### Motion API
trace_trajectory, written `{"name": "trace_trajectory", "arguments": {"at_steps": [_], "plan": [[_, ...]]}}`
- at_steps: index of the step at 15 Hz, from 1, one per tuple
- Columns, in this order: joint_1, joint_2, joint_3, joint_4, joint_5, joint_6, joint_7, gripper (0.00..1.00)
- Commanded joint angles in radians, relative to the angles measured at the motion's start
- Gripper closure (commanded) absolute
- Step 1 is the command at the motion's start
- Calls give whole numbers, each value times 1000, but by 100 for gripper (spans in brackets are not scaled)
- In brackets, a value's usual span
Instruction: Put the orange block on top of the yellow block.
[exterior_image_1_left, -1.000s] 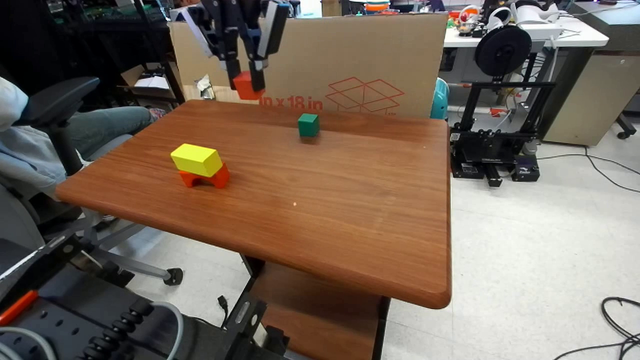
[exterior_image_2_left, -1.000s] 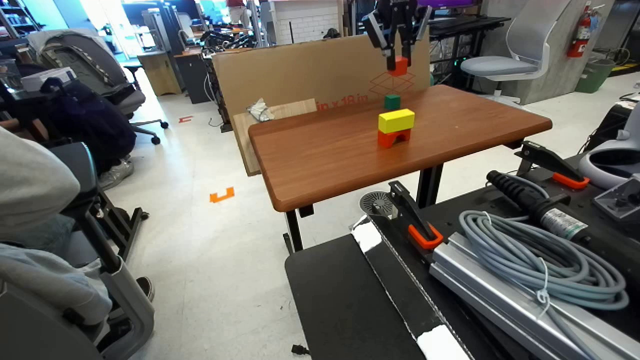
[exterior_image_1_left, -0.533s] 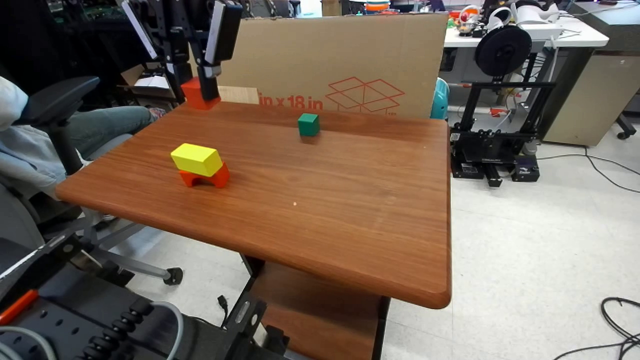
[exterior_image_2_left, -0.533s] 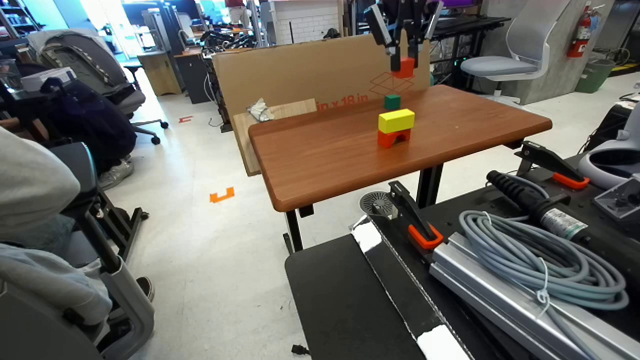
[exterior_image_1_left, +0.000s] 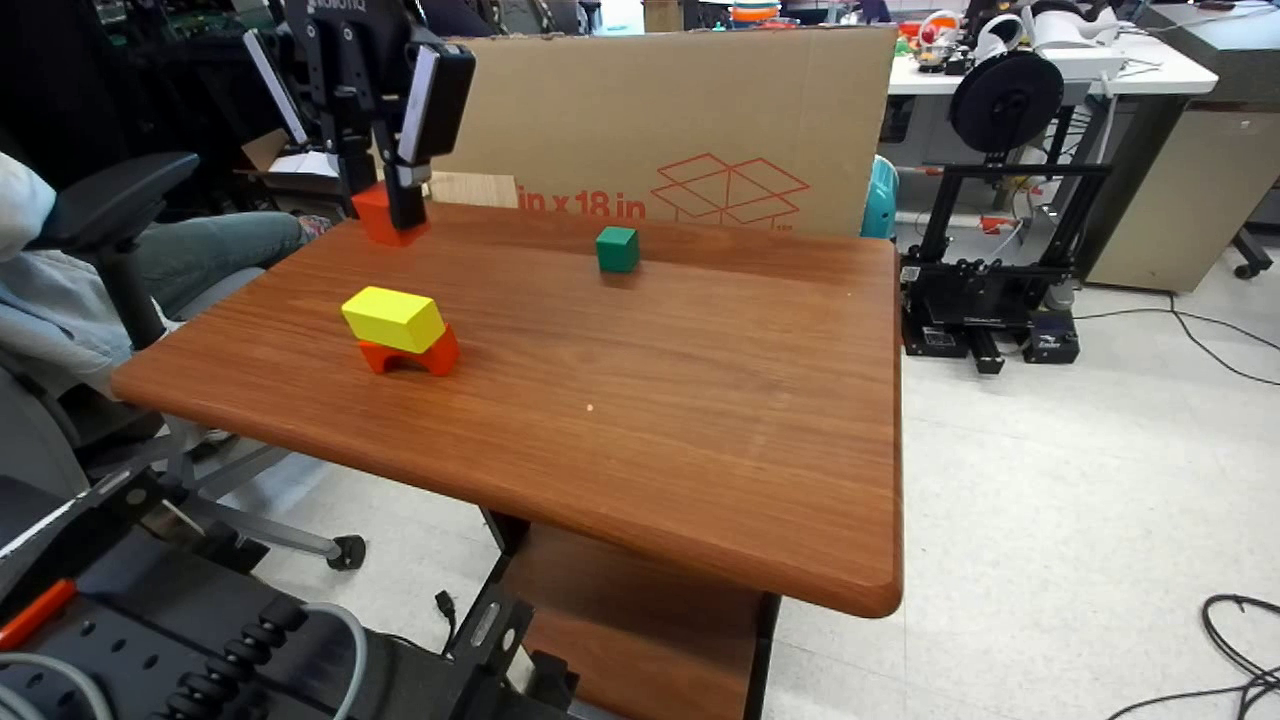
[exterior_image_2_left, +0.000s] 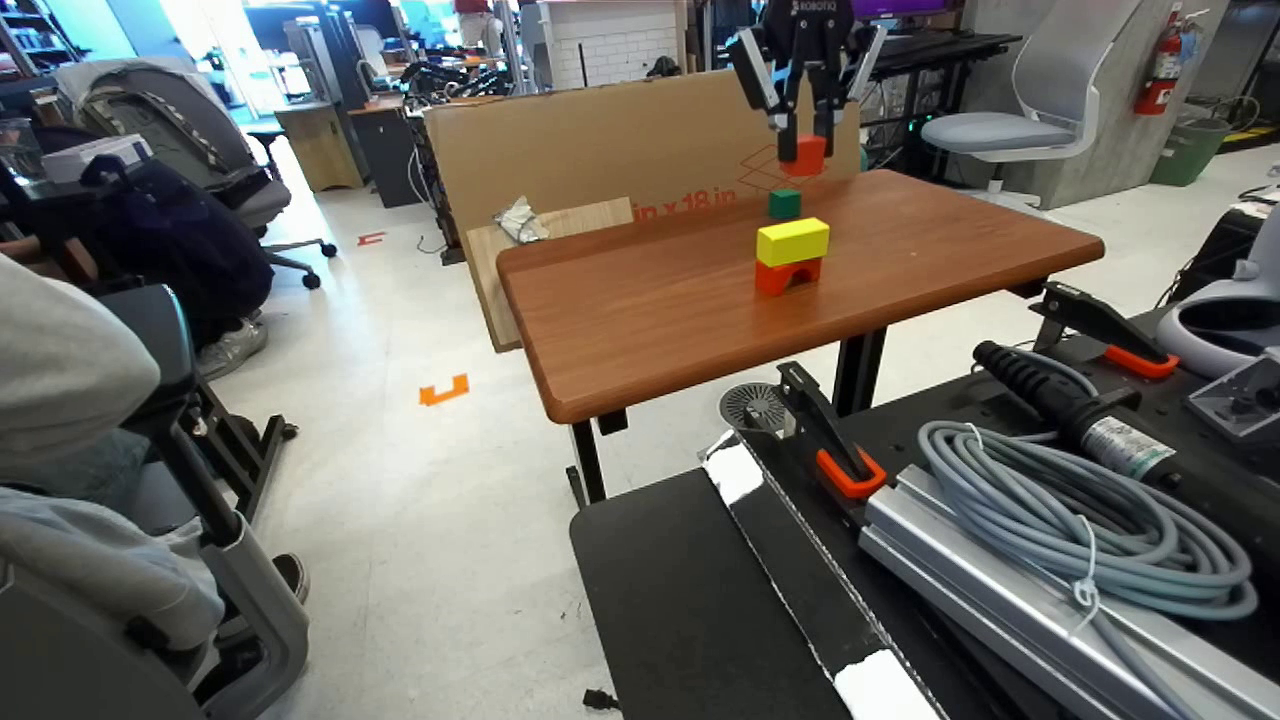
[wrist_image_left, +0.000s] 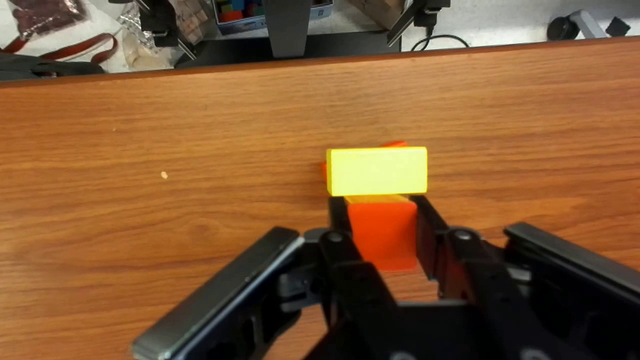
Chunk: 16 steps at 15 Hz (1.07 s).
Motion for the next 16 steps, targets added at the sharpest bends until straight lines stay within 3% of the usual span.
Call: {"name": "trace_trajectory", "arguments": {"at_steps": [1,16], "plan": [[6,34,8,20,-2,7,34,92],[63,110,-4,59,-100,-34,220,92]]}}
